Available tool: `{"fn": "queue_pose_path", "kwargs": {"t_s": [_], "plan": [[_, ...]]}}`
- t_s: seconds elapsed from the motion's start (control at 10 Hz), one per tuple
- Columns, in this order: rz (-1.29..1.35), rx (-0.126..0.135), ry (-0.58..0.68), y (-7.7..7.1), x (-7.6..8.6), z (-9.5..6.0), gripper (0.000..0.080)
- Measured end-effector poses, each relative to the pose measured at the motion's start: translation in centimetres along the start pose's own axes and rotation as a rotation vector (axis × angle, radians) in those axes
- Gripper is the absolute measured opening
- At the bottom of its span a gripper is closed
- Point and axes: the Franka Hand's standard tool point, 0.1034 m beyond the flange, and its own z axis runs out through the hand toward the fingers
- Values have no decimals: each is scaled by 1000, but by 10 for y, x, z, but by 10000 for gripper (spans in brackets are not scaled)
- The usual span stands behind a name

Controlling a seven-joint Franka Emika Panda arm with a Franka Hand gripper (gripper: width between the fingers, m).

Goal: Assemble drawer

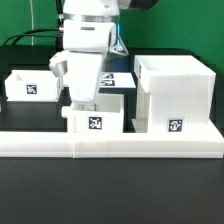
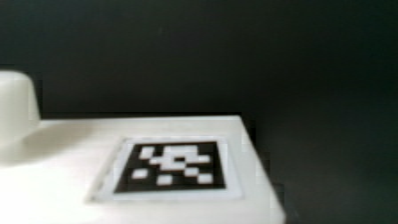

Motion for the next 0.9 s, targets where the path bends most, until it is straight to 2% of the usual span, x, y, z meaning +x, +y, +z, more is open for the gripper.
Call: {"fn": "queue_pose_path", "kwargs": {"t_s": [0.1, 0.4, 0.6, 0.8, 0.9], "plan": [[22, -1, 1, 0, 4, 1, 42], [25, 2, 0, -2, 2, 2, 42], [-6, 10, -2, -4, 12, 4, 42], [-48, 62, -23, -2, 16, 3, 42], [-42, 69, -24, -1, 13, 3, 42]]}}
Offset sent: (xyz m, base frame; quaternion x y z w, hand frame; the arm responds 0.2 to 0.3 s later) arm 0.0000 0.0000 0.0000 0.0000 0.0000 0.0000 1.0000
